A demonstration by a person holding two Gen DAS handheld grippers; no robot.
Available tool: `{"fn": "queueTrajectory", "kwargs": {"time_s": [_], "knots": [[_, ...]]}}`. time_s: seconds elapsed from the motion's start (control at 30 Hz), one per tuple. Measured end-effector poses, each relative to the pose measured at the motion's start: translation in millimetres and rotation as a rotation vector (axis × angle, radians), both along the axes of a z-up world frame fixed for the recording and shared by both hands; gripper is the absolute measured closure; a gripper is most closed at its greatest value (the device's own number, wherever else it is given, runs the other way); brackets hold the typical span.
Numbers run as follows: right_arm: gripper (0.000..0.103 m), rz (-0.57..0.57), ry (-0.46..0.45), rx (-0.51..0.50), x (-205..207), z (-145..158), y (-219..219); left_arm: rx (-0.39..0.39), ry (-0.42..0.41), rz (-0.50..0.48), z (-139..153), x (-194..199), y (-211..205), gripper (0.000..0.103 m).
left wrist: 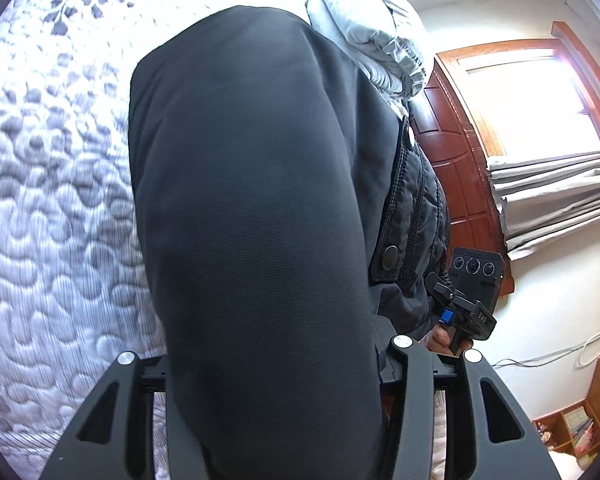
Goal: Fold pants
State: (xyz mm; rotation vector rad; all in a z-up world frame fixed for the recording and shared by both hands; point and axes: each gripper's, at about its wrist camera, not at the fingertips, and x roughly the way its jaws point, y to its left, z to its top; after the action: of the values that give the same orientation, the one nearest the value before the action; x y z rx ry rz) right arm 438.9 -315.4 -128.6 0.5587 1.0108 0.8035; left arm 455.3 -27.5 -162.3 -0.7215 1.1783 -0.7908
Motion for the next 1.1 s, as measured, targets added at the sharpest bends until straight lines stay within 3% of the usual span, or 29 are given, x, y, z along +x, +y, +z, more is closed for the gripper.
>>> {"fn": "queueTrajectory", "kwargs": {"time_s": [0.37, 0.83, 1.1], "knots": [[0.065, -0.008, -0.027, -0.002, 31.6, -0.5, -14.7, 0.011, -0.028, 0.033, 11.6, 33.6, 10.8, 0.055], [0.065, 0.003, 0.125, -0.021, 105.5, -59.5, -18.8, 0.057, 0.093, 0.061, -52.1, 95.6, 22.4, 0.055], [0.06, -0.012, 0.21, 0.046, 123.4, -90.2, -50.0, 0.064, 0.06, 0.033, -62.4, 92.2, 22.7, 0.045]]}}
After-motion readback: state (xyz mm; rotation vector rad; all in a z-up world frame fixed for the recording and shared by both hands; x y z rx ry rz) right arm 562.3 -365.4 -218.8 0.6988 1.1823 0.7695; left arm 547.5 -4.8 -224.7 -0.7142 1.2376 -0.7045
